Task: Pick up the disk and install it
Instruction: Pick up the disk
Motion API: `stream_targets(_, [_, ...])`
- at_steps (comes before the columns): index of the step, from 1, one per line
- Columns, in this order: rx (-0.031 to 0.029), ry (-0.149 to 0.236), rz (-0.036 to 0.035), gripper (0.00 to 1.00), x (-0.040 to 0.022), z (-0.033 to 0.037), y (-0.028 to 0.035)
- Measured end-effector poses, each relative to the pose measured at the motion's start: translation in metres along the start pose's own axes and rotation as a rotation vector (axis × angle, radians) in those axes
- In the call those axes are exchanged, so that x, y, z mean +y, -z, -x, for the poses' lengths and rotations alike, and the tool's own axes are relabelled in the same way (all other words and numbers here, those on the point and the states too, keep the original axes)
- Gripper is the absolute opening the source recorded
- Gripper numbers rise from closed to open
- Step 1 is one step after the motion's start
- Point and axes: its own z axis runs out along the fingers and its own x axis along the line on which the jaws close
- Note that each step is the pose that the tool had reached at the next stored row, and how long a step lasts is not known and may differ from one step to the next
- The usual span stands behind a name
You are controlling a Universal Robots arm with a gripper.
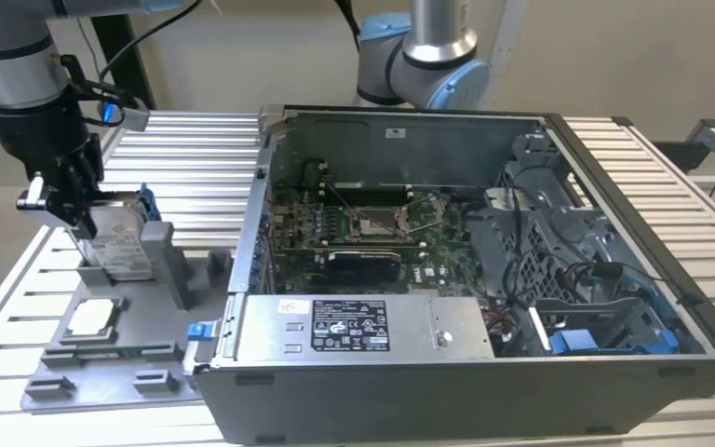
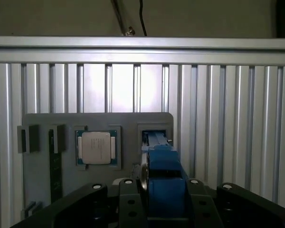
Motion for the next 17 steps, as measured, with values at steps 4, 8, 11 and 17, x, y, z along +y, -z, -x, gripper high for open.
stream_targets(4, [-0.0004,0.0,-0.0001,0.0,0.0,0.0,0.0002])
stream_targets(8, [-0.0004,0.0,-0.0002,0.0,0.0002,0.0,0.004])
stream_targets(11, [-0.0003,0.0,0.0,0.0,0.0004,0.0,0.0084])
stream_targets(17, [-0.0003,0.0,0.0,0.0,0.001,0.0,0.0193])
